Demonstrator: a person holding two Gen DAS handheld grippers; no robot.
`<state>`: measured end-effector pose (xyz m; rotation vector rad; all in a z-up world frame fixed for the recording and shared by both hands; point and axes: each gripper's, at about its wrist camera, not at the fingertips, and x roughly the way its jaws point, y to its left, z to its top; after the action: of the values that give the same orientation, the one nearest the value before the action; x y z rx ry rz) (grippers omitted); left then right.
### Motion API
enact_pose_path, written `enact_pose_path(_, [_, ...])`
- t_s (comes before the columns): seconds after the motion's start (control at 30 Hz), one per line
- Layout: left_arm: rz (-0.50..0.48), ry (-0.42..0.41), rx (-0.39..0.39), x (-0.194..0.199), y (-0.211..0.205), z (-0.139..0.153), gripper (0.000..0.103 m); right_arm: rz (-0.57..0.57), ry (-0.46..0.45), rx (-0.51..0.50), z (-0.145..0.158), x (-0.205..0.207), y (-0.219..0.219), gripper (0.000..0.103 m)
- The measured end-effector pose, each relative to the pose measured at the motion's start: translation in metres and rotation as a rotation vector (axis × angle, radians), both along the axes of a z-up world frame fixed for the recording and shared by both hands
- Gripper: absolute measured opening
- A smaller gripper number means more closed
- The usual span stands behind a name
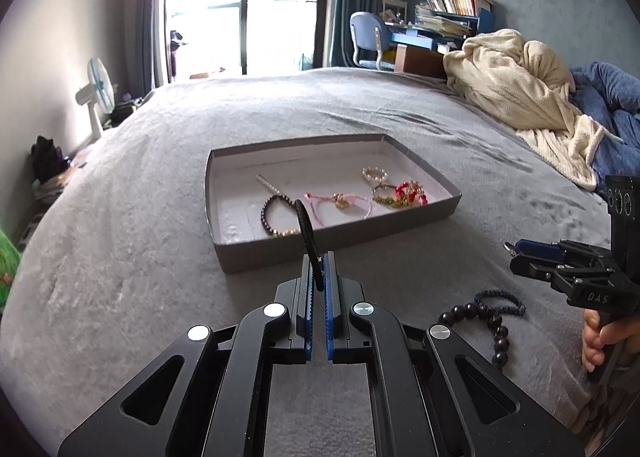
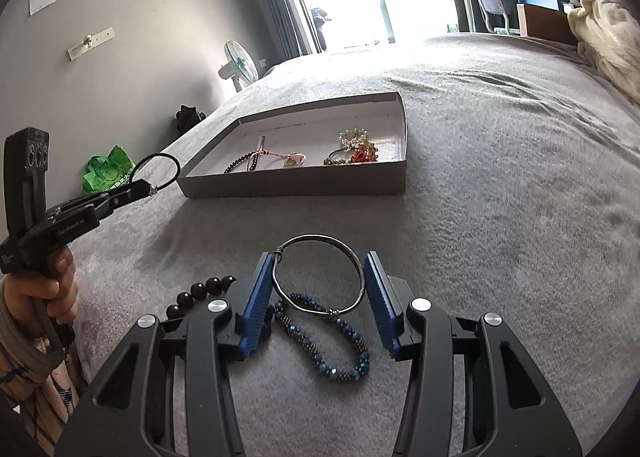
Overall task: Organize jewelry
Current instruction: 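Carry hair tie and silver bangle into the tray with both tools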
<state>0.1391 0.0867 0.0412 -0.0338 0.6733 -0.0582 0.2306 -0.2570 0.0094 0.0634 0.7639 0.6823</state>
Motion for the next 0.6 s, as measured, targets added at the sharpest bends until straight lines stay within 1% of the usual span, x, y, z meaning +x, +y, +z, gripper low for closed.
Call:
enact_pose_path(0.3, [-0.024, -0.015, 0.003, 0.016, -0.003, 0.011, 0.005, 0.003, -0.006, -0.011, 0.006, 0.023, 0.012, 0.046])
enact_pose_path(0.6, [-0.036, -0.013, 0.004, 0.034, -0.005, 0.013, 0.005, 0.005, -0.030, 0.018, 0.023, 0.046, 0.027, 0.046])
